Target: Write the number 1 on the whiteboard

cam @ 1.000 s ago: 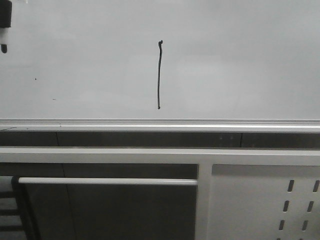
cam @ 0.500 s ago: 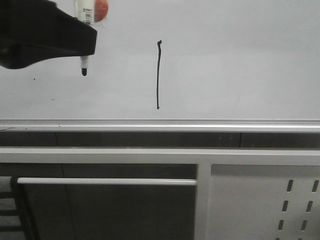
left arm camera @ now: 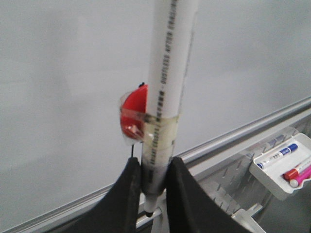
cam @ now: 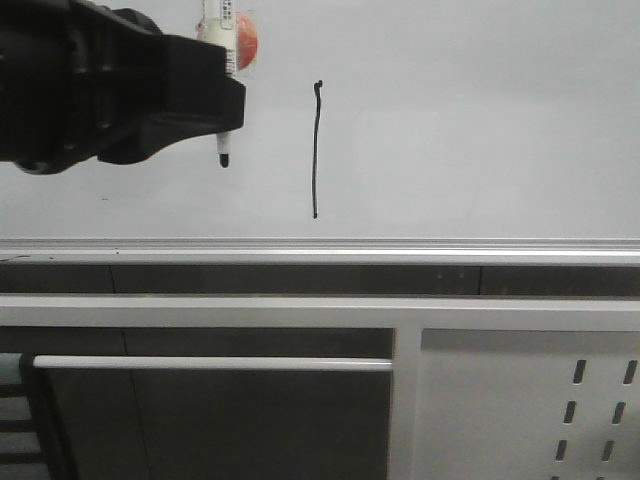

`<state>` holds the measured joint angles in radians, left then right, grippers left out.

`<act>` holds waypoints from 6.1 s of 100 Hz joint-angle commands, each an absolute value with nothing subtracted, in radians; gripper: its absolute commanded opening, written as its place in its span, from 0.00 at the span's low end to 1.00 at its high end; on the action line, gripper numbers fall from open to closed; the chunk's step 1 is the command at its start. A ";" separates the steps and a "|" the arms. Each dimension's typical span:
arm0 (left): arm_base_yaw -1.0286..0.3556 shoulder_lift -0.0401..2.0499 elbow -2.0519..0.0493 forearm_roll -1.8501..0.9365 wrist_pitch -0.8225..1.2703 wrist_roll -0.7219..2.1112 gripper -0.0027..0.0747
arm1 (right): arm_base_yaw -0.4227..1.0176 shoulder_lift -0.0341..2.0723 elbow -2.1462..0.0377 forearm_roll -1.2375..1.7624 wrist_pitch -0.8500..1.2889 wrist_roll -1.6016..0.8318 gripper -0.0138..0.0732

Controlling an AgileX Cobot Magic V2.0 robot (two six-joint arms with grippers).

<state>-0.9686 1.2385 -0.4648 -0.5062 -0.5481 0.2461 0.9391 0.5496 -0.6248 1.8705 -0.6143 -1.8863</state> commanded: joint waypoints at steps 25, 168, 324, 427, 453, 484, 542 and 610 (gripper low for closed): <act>-0.769 1.237 -0.450 -0.012 -0.656 -0.192 0.01 | 0.935 0.550 -0.652 1.855 -0.629 -1.907 0.07; -0.576 1.456 -0.472 0.149 -0.852 -0.321 0.01 | 0.935 0.550 -0.652 1.855 -0.603 -1.922 0.07; -0.548 1.388 -0.525 0.259 -0.627 -0.370 0.01 | 0.935 0.550 -0.652 1.855 -0.525 -1.909 0.07; -0.531 1.386 -0.525 0.269 -0.595 -0.381 0.01 | 0.935 0.550 -0.652 1.855 -0.510 -1.900 0.07; -0.531 1.377 -0.525 0.269 -0.594 -0.381 0.20 | 0.935 0.550 -0.652 1.855 -0.490 -1.900 0.07; -0.531 1.350 -0.525 0.269 -0.594 -0.381 0.40 | 0.935 0.550 -0.652 1.855 -0.488 -1.900 0.07; -0.556 0.964 -0.523 0.285 -0.248 -0.381 0.65 | 0.935 0.547 -0.652 1.855 -0.478 -1.896 0.07; -0.577 0.106 -0.523 0.381 0.445 -0.372 0.01 | 0.935 0.112 -0.362 1.855 -0.527 -2.001 0.07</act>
<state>-0.5717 0.0990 -0.4969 0.3693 0.4784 -0.3721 0.9391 0.1264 -0.3472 1.8705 -0.5600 -1.9833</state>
